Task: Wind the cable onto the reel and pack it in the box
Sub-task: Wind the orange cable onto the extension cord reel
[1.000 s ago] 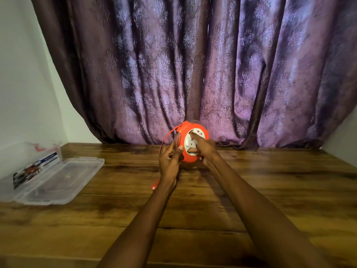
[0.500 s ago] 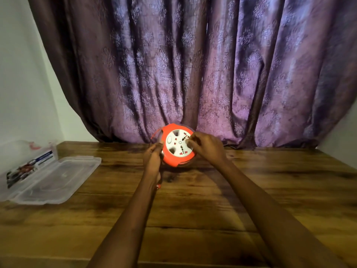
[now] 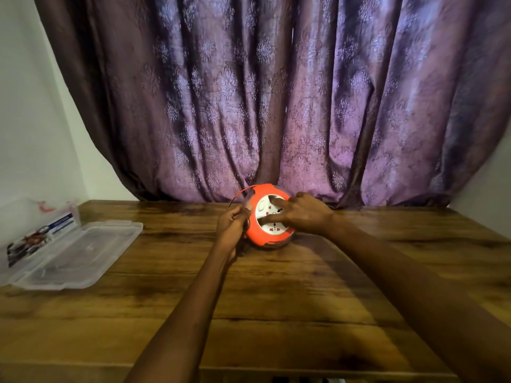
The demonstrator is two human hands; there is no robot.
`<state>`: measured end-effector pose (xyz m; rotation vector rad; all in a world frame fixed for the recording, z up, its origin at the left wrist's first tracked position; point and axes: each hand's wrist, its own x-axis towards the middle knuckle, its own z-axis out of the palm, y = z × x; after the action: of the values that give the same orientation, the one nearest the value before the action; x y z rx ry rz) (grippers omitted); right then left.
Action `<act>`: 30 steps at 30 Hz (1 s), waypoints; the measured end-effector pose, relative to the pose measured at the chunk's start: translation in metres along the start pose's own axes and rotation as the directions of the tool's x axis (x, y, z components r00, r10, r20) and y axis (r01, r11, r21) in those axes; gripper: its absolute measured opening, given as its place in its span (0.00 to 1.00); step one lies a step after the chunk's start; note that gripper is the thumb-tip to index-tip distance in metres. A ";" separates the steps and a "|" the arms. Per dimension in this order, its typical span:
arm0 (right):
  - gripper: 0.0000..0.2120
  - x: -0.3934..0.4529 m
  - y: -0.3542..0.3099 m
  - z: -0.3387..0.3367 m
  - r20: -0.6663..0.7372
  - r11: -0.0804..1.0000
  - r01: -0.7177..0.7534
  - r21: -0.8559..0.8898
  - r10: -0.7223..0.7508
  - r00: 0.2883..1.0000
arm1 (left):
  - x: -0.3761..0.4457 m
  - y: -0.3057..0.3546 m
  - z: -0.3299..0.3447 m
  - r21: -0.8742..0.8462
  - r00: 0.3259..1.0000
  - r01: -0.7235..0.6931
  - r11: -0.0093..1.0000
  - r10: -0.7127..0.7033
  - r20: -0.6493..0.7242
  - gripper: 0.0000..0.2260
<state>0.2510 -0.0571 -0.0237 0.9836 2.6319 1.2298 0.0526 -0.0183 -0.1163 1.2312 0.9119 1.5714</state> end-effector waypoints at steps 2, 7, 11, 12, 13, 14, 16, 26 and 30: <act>0.25 0.001 -0.001 0.005 -0.006 0.999 -0.037 0.030 0.037 0.999 | 0.000 0.000 0.001 -0.020 1.000 -0.009 1.000 0.009 -0.010 0.09; 0.29 0.012 -0.007 0.017 -0.001 0.938 -0.311 0.149 0.315 0.949 | -0.007 0.002 0.008 -0.066 1.000 -0.009 0.998 0.009 0.006 0.06; 0.32 0.031 -0.014 0.015 0.085 0.624 -0.650 0.434 0.690 0.719 | -0.010 0.005 0.020 -0.184 0.999 0.009 0.983 -0.018 -0.050 0.06; 0.32 0.036 -0.017 0.015 0.123 0.563 -0.674 0.478 0.717 0.687 | -0.011 0.005 0.021 -0.202 0.998 0.001 0.979 -0.015 -0.066 0.08; 0.33 0.041 -0.019 0.015 0.161 0.505 -0.694 0.514 0.738 0.656 | -0.011 0.005 0.020 -0.210 0.997 -0.008 0.978 -0.008 -0.077 0.10; 0.34 0.045 -0.021 0.014 0.203 0.430 -0.714 0.553 0.761 0.616 | -0.011 0.004 0.020 -0.221 0.996 -0.016 0.975 -0.003 -0.085 0.11; 0.37 0.050 -0.020 0.014 0.318 0.196 -0.730 0.655 0.805 0.501 | -0.013 0.003 0.022 -0.242 0.995 -0.031 0.970 0.006 -0.104 0.12; 0.18 0.068 -0.035 0.025 0.679 -0.638 -0.243 0.731 0.643 0.354 | -0.010 -0.006 0.017 -0.110 0.979 -0.142 0.984 0.123 -0.163 0.17; 0.16 0.068 -0.035 0.021 0.688 -0.654 -0.233 0.719 0.625 0.368 | -0.009 -0.003 0.016 -0.072 0.978 -0.148 0.986 0.135 -0.158 0.17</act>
<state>0.1856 -0.0204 -0.0493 2.9350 2.3748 -2.0848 0.0692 -0.0260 -0.1186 1.1497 0.8606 1.8197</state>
